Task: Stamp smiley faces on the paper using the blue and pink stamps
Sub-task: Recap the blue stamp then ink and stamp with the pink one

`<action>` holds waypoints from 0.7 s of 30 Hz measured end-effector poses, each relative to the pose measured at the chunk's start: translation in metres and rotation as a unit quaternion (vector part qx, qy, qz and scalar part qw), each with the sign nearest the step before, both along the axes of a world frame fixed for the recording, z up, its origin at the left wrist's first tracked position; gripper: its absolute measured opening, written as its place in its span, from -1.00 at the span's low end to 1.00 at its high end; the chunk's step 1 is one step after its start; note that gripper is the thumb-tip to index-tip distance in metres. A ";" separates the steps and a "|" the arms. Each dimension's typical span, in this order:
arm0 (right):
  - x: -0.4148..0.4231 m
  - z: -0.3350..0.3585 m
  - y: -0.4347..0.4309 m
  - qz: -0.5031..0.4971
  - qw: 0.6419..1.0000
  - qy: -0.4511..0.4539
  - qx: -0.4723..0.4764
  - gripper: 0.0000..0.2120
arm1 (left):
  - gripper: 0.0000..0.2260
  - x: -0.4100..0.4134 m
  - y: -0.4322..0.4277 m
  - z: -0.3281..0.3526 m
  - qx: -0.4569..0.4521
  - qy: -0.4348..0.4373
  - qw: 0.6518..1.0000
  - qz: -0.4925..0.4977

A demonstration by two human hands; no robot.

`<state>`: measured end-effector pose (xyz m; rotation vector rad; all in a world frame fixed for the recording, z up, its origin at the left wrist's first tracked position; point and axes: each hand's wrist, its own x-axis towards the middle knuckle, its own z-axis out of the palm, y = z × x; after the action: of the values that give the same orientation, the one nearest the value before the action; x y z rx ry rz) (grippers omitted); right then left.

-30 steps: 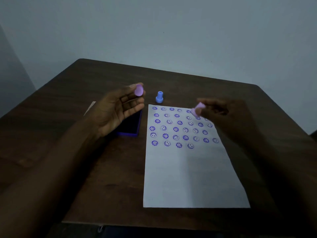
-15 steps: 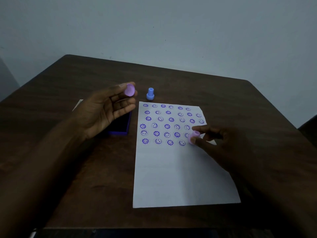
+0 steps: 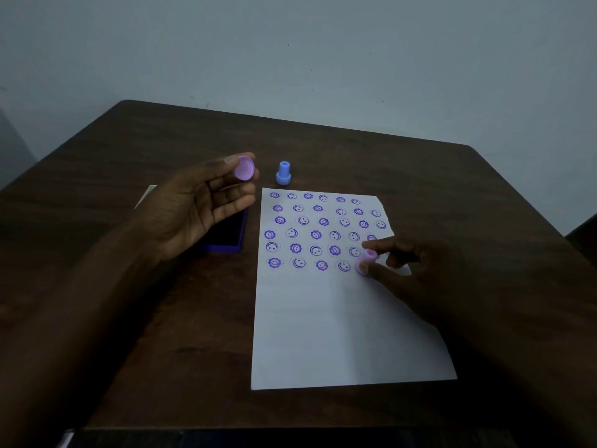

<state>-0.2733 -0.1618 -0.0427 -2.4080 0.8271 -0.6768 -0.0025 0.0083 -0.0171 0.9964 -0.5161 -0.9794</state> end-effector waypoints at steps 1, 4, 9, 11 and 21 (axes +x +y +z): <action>0.000 0.000 0.000 0.001 1.000 -0.002 0.003 -0.81 | -0.71 0.000 0.000 0.000 -0.001 -0.002 1.000 -0.001; 0.003 0.001 -0.002 0.013 1.000 0.003 0.011 -0.87 | -0.64 0.000 -0.001 -0.001 0.001 -0.012 1.000 -0.002; 0.008 0.005 -0.006 0.038 0.998 0.039 0.014 -0.89 | -0.75 0.000 -0.001 -0.002 0.006 -0.006 1.000 -0.001; 0.009 0.007 -0.009 0.043 0.998 0.041 0.026 -0.90 | -0.76 0.000 -0.001 -0.002 0.008 -0.007 1.000 0.000; 0.013 0.014 -0.013 0.043 0.995 0.070 0.051 -0.86 | -0.76 -0.002 -0.001 -0.002 0.008 -0.002 1.000 0.003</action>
<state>-0.2608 -0.1747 -0.0291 -2.4030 0.7893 -0.4260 -0.0045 0.0077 -0.0187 1.0143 -0.5080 -0.9772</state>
